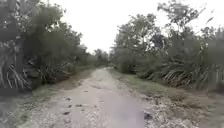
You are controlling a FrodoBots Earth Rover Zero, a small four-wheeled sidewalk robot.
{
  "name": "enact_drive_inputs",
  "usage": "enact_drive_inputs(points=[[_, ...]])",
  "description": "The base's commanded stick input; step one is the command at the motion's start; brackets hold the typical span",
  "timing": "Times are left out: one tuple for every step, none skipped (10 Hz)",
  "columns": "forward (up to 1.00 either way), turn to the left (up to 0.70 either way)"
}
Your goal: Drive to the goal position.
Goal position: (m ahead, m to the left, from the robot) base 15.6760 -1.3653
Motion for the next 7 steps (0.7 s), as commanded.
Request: enact_drive_inputs(points=[[0.7,0.0],[0.7,0.0],[0.7,0.0],[0.7,0.0],[0.7,0.0],[0.7,0.0],[0.7,0.0]])
